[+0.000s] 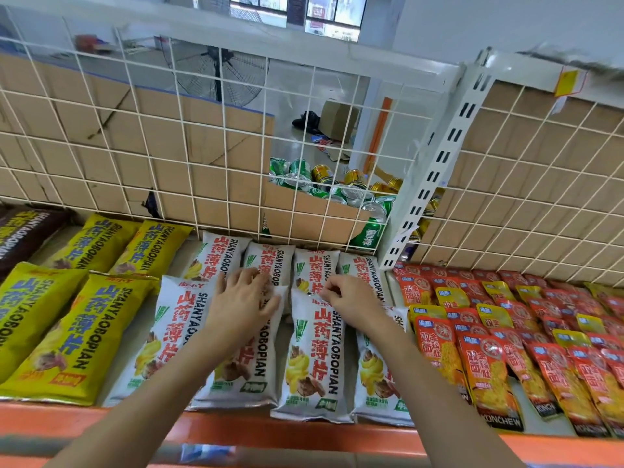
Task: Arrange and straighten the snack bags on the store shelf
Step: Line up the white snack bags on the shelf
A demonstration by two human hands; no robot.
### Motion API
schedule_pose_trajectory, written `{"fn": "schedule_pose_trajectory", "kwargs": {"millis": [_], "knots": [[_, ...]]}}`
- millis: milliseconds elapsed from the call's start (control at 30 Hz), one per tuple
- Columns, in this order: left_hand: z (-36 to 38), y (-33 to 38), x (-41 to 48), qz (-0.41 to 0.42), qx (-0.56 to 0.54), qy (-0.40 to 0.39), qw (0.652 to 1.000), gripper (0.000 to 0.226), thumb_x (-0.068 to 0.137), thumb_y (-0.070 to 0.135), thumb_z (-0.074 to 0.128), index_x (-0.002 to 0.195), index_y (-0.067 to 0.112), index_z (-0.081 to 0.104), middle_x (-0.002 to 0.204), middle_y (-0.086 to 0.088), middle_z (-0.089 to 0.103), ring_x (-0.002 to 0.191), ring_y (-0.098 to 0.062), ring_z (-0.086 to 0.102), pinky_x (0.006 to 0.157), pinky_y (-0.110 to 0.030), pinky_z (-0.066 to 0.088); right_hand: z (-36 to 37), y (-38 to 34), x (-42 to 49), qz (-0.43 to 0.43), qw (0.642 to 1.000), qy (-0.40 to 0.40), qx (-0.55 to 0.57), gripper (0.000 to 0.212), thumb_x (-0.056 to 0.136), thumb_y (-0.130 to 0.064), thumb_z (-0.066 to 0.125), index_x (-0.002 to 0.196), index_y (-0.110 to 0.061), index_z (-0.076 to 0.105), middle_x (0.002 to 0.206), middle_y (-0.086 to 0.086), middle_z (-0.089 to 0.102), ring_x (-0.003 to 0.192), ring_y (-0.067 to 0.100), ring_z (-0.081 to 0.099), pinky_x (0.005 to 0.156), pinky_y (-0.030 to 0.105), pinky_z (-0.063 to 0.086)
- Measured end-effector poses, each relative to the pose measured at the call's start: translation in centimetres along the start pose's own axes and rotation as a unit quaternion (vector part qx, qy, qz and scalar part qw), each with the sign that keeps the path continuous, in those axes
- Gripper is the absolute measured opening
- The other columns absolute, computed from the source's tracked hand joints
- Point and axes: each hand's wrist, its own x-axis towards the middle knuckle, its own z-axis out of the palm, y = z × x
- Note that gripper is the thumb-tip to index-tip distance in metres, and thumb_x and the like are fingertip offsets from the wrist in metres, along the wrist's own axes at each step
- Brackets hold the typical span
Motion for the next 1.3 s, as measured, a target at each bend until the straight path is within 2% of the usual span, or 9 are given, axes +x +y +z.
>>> {"fn": "schedule_pose_trajectory", "kwargs": {"millis": [167,367,500,733,867,967,1133,1233,1300], "knots": [[0.4,0.1,-0.6,0.031,0.004,0.048,0.998,0.059,0.084,0.060,0.019,0.122,0.027,0.050,0.122,0.001,0.047,0.118,-0.019,0.044,0.107,-0.037,0.022,0.4,-0.1,-0.2,0.002,1.000,0.031,-0.001,0.015,0.090,-0.029,0.055,0.077,-0.022,0.056,0.076,-0.004,0.058,0.076,0.016,0.056,0.079,0.033,0.042],[0.4,0.1,-0.9,0.041,0.004,0.054,0.998,0.063,0.080,0.061,0.015,0.119,0.027,0.051,0.118,0.001,0.048,0.114,-0.018,0.045,0.107,-0.034,0.021,0.4,-0.4,-0.3,0.001,0.999,0.041,-0.021,0.016,0.090,-0.028,0.054,0.075,-0.022,0.053,0.067,-0.012,0.049,0.074,0.014,0.053,0.084,0.037,0.042],[0.5,0.0,-0.9,0.038,-0.006,0.049,0.998,0.042,0.092,0.052,0.037,0.122,0.026,0.049,0.124,0.000,0.046,0.119,-0.018,0.043,0.109,-0.035,0.018,0.6,-0.8,-0.4,0.004,0.999,0.047,-0.023,0.015,0.091,-0.028,0.053,0.080,-0.020,0.057,0.074,-0.007,0.055,0.079,0.017,0.057,0.089,0.042,0.043],[-0.8,2.3,-0.8,0.091,-0.061,0.042,0.993,0.043,0.094,0.048,0.036,0.131,0.028,0.043,0.144,0.004,0.033,0.134,-0.018,0.027,0.112,-0.036,0.019,-1.7,0.8,-2.0,0.030,0.987,0.157,0.022,0.016,0.092,-0.025,0.051,0.101,-0.016,0.060,0.102,-0.001,0.061,0.095,0.015,0.055,0.087,0.033,0.043],[-1.5,5.4,-0.1,0.180,-0.108,0.031,0.977,0.038,0.096,0.035,0.042,0.132,0.022,0.045,0.136,0.005,0.042,0.127,-0.014,0.033,0.104,-0.026,0.026,-2.6,2.9,-5.3,0.087,0.978,0.187,0.029,0.031,0.093,-0.029,0.051,0.122,-0.017,0.050,0.126,0.002,0.052,0.116,0.017,0.048,0.097,0.032,0.039],[-1.6,7.7,1.3,0.220,-0.119,-0.024,0.968,0.031,0.097,0.026,0.041,0.126,0.020,0.052,0.129,0.003,0.051,0.121,-0.015,0.043,0.100,-0.029,0.034,-2.0,3.8,-8.1,0.124,0.977,0.173,0.018,0.052,0.092,-0.038,0.049,0.138,-0.019,0.034,0.137,0.001,0.041,0.126,0.019,0.039,0.102,0.034,0.035],[-0.5,10.7,4.7,0.244,-0.108,-0.123,0.956,0.025,0.098,0.024,0.041,0.109,0.015,0.062,0.107,-0.003,0.062,0.098,-0.020,0.057,0.085,-0.033,0.046,0.8,2.9,-11.2,0.159,0.977,0.142,0.022,0.068,0.089,-0.058,0.038,0.144,-0.024,0.018,0.150,-0.002,0.022,0.135,0.019,0.031,0.106,0.039,0.034],[0.5,12.0,5.9,0.244,-0.085,-0.156,0.953,0.023,0.096,0.025,0.045,0.102,0.015,0.064,0.098,0.000,0.064,0.092,-0.018,0.060,0.083,-0.032,0.050,1.8,2.0,-12.3,0.172,0.971,0.168,0.009,0.089,0.071,-0.073,0.032,0.145,-0.027,0.013,0.151,-0.002,0.020,0.133,0.021,0.034,0.099,0.039,0.043],[1.0,12.5,6.4,0.232,-0.081,-0.176,0.953,0.020,0.096,0.026,0.047,0.102,0.018,0.064,0.093,0.006,0.061,0.087,-0.014,0.061,0.080,-0.028,0.052,2.4,1.6,-12.9,0.187,0.968,0.165,-0.012,0.099,0.067,-0.075,0.039,0.146,-0.027,0.006,0.153,-0.002,0.013,0.137,0.022,0.027,0.104,0.040,0.038]]}}
